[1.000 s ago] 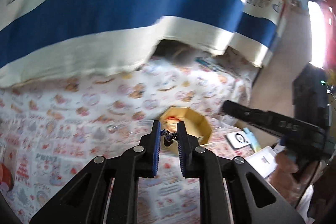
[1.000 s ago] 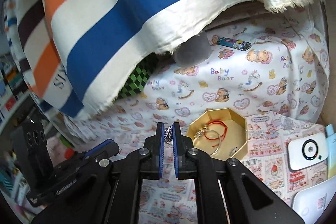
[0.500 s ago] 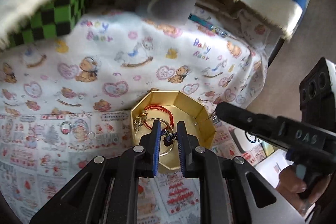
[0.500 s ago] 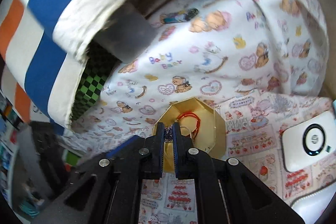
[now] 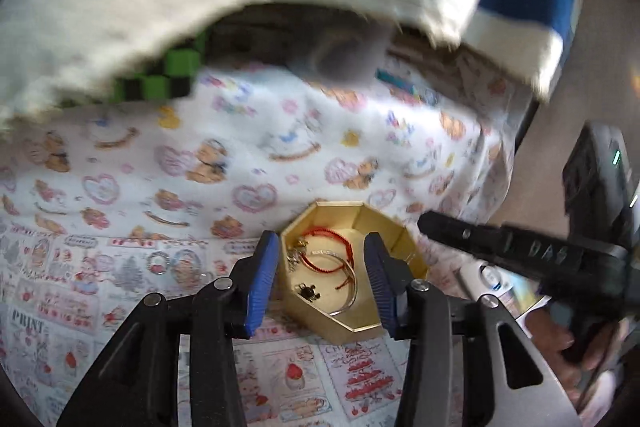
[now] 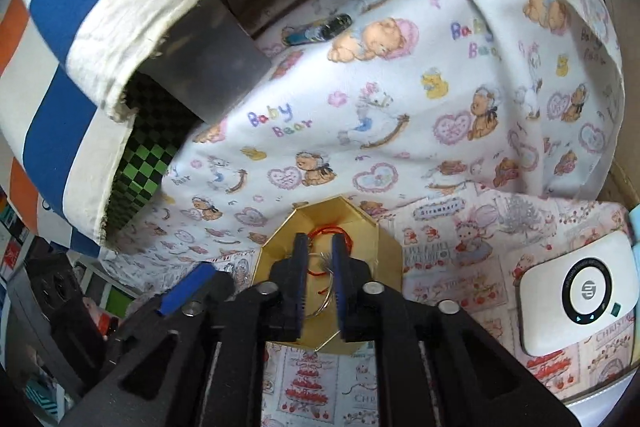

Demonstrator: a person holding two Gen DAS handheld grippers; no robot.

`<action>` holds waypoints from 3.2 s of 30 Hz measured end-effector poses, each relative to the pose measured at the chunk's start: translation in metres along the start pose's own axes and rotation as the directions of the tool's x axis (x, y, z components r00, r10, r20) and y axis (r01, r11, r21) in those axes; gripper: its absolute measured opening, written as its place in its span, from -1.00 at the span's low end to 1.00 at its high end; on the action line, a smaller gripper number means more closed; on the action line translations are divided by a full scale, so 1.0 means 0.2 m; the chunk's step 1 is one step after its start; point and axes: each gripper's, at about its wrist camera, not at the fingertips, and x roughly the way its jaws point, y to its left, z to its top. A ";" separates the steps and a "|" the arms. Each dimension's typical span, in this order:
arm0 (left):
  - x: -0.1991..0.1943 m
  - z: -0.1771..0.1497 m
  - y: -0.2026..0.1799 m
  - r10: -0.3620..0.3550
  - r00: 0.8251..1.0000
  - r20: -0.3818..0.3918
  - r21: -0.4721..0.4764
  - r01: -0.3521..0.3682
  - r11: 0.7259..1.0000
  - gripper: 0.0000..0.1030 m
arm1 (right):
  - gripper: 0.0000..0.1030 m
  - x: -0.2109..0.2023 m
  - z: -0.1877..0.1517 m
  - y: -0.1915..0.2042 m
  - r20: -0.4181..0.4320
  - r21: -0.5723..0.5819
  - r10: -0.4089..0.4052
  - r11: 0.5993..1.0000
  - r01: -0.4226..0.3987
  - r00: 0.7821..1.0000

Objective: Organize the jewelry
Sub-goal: 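Carry both charms over the gold box and open both tools to drop them, then grasp a small silver ring from the cloth with the left tool, then lift the ring with the left tool while the right tool grasps another silver ring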

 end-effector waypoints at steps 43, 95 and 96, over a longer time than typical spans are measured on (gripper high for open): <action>0.32 -0.11 0.51 0.259 0.934 -0.247 0.040 -0.257 0.966 -0.64 | -0.07 0.05 -0.06 0.14 0.085 -0.162 -0.208 0.962 0.219 0.974; -0.24 -0.12 0.73 0.377 0.924 -0.063 -0.110 -0.382 0.918 -0.64 | -0.56 0.85 -0.29 0.75 -0.246 -0.537 -0.403 0.814 0.222 0.882; -0.26 -0.11 0.72 0.377 0.925 -0.050 -0.108 -0.380 0.919 -0.64 | -0.59 0.85 -0.29 0.75 -0.260 -0.530 -0.392 0.822 0.209 0.882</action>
